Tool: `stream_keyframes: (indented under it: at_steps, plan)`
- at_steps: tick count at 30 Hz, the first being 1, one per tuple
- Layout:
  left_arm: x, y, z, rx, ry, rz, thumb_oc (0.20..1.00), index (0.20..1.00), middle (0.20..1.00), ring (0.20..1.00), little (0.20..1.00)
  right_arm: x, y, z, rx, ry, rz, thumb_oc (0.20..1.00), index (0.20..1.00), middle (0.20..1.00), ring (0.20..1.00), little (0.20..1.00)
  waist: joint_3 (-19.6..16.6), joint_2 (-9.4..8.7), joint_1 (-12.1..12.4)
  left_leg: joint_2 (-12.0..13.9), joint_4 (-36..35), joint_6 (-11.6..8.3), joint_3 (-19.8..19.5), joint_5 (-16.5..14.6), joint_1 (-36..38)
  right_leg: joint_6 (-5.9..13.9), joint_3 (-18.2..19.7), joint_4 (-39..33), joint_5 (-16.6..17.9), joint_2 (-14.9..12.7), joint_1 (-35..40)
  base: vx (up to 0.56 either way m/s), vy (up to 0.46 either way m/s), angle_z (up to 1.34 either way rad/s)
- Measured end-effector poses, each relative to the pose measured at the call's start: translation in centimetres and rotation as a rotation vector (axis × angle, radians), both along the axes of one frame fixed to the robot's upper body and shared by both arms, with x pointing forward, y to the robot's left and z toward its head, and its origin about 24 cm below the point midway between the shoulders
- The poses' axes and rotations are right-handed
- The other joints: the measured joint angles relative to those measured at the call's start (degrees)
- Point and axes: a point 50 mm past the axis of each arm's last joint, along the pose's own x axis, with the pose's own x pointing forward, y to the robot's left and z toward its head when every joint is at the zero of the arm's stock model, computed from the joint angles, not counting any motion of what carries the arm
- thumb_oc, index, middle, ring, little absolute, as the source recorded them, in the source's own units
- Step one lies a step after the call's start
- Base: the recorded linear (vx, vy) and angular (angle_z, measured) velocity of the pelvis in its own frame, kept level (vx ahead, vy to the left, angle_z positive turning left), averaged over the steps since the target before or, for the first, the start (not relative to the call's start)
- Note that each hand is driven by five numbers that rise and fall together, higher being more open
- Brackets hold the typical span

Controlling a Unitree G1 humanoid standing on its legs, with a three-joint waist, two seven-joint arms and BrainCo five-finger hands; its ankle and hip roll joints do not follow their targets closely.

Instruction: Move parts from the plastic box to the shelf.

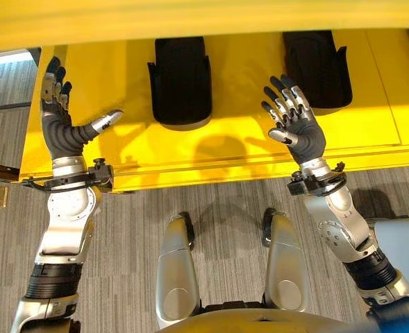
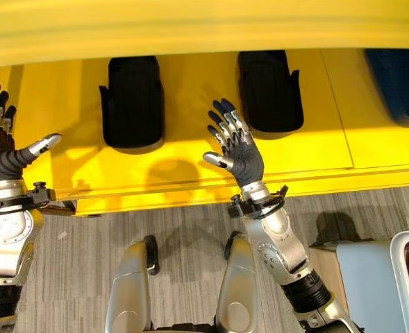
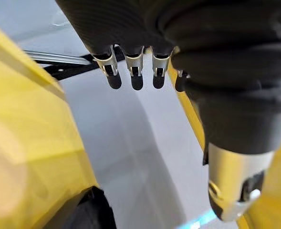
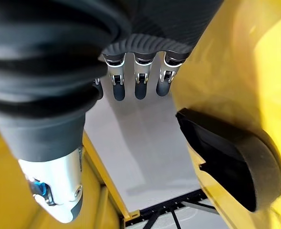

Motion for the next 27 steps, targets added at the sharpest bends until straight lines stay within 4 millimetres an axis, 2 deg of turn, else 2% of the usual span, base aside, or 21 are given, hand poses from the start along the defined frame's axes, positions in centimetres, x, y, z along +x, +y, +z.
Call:
stream_keyframes:
  at_steps: [4,10,17,27]
  plan:
    - [-0.8,-0.9,-0.1,0.177,0.042,-0.026,1.0,1.0,1.0,1.0,1.0,-0.1,-0.7,0.0,-0.004,-0.002,-0.025,1.0,1.0,1.0,1.0,1.0,0.1,0.2,0.2,-0.1,0.0,0.05,-0.1,0.0,0.0,0.04,-0.1,0.0,0.0,-0.1,0.1,0.0,0.0,0.0]
    - [-1.1,-3.4,-3.7,0.375,0.243,-0.177,1.0,1.0,1.0,1.0,1.0,-0.6,-0.6,0.5,-0.003,-0.027,-0.014,1.0,1.0,1.0,1.0,1.0,0.5,0.74,0.3,-0.2,-0.1,0.06,-0.4,0.2,-0.1,-0.01,-0.5,0.0,-0.1,-0.2,0.3,0.0,-0.004,0.01]
    - [-1.6,-4.6,-5.8,0.638,0.367,-0.248,1.0,1.0,1.0,1.0,1.0,-0.7,-0.9,0.6,-0.045,-0.053,-0.034,1.0,1.0,1.0,1.0,1.0,0.5,0.73,0.3,-0.2,-0.5,0.24,-0.6,0.3,-0.1,-0.11,-0.8,0.0,-0.2,-0.2,0.4,0.0,0.0,0.0]
    - [-2.0,-6.0,-7.6,0.709,0.464,-0.36,1.0,1.0,1.0,1.0,1.0,-0.7,-0.9,0.7,-0.045,-0.054,-0.043,1.0,1.0,1.0,1.0,1.0,0.5,0.65,0.1,-0.2,-0.9,-0.08,-0.7,0.5,-0.1,-0.22,-1.0,0.0,-0.3,-0.2,0.3,0.0,0.0,0.0]
